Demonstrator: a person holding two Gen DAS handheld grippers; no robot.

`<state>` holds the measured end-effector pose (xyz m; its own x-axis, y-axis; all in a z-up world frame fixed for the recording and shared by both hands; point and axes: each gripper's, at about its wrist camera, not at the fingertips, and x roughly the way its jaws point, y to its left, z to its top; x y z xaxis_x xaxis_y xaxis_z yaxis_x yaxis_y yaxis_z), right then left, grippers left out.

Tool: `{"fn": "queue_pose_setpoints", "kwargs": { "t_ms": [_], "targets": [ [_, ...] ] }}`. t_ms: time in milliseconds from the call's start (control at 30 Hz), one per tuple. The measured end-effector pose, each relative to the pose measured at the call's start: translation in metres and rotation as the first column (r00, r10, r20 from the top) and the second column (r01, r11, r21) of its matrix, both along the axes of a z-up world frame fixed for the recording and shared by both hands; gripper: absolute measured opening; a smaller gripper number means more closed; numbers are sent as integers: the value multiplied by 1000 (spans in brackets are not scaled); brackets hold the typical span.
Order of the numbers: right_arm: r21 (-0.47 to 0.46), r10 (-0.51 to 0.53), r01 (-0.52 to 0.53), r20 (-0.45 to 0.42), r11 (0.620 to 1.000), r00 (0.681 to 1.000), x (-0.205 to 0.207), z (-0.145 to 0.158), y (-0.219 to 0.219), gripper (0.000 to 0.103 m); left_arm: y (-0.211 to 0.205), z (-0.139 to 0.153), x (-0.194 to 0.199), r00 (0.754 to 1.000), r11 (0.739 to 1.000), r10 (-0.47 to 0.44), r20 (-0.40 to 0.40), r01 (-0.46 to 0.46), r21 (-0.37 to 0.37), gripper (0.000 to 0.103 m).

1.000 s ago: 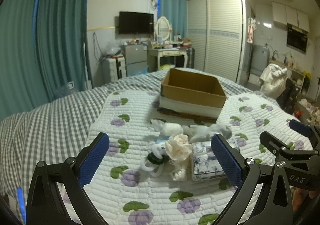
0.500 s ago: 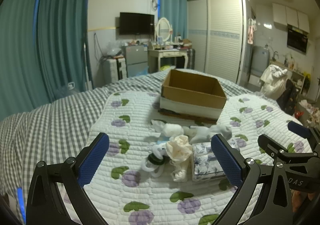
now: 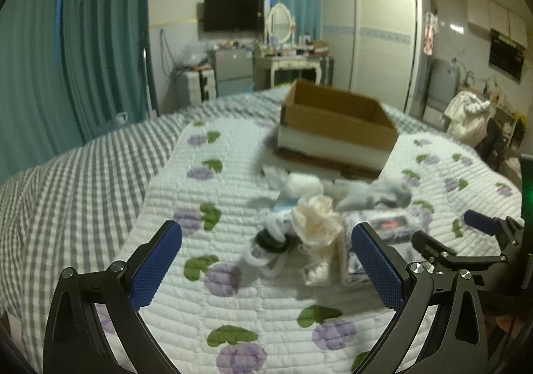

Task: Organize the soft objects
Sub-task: 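Grasp the floral tissue pack with the right tool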

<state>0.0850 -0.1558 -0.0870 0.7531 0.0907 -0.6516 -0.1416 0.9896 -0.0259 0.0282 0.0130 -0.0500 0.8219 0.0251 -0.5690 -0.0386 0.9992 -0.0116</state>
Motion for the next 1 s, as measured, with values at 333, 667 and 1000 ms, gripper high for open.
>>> {"fn": "queue_pose_setpoints", "kwargs": {
  "t_ms": [333,667,1000],
  "targets": [
    [69,76,-68,-113,995,991,28,-54,10,82,-9,-33,22,994,999,7,-107,-1,53,103],
    [150,120,-114,-31,982,992,3,-33,-12,31,-32,-49,27,989,995,-45,-143,57,80,102],
    [197,17,-30,68,980,998,-1,2,-68,29,-52,-85,54,962,995,-87,-259,95,18,68]
  ]
}}
